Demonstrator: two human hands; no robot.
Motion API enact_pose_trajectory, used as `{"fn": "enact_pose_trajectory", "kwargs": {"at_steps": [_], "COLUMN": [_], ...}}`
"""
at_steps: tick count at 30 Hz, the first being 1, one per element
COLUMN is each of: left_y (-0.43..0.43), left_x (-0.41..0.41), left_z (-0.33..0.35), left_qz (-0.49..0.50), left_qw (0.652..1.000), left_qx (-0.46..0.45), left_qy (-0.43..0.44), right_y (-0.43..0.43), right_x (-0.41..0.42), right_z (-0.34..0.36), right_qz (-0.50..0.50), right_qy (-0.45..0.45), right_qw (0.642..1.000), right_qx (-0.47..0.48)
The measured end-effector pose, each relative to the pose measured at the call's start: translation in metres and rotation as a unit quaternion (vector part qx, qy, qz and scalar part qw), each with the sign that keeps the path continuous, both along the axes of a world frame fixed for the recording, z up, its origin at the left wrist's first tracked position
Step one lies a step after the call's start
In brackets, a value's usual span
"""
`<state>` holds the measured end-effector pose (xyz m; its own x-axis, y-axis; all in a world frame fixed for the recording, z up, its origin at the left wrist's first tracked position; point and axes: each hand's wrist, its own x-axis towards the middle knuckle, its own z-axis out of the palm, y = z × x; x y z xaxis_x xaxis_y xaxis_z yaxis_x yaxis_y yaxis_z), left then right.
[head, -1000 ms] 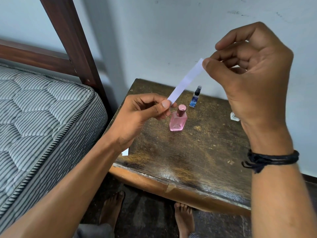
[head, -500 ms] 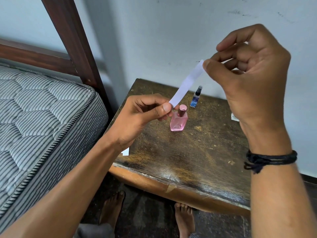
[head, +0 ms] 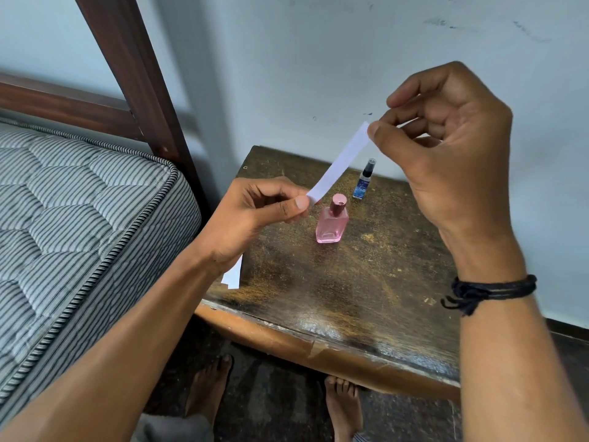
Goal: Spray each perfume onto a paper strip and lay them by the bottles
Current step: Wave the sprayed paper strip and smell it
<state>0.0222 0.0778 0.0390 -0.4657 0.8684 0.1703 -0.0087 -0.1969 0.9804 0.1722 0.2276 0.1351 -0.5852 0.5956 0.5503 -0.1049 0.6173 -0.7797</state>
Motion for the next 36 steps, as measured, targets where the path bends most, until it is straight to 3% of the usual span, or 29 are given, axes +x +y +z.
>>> {"fn": "enact_pose_trajectory", "kwargs": {"at_steps": [13, 26, 36], "left_y": [-0.005, -0.025, -0.024], "left_x": [-0.009, -0.038, -0.050], "left_z": [-0.001, -0.004, -0.013], "left_qz": [-0.006, -0.027, 0.042], "left_qw": [0.995, 0.974, 0.975], "left_qx": [-0.090, -0.205, -0.175], "left_qy": [0.039, 0.090, 0.129], "right_y": [0.003, -0.001, 0.015], "right_x": [-0.011, -0.047, -0.030], "right_z": [-0.022, -0.056, -0.068], "right_qz": [0.025, 0.036, 0.006], "right_qy": [-0.020, -0.114, -0.058], "right_qw": [0.999, 0.992, 0.983], "right_qx": [-0.007, -0.036, -0.172]}}
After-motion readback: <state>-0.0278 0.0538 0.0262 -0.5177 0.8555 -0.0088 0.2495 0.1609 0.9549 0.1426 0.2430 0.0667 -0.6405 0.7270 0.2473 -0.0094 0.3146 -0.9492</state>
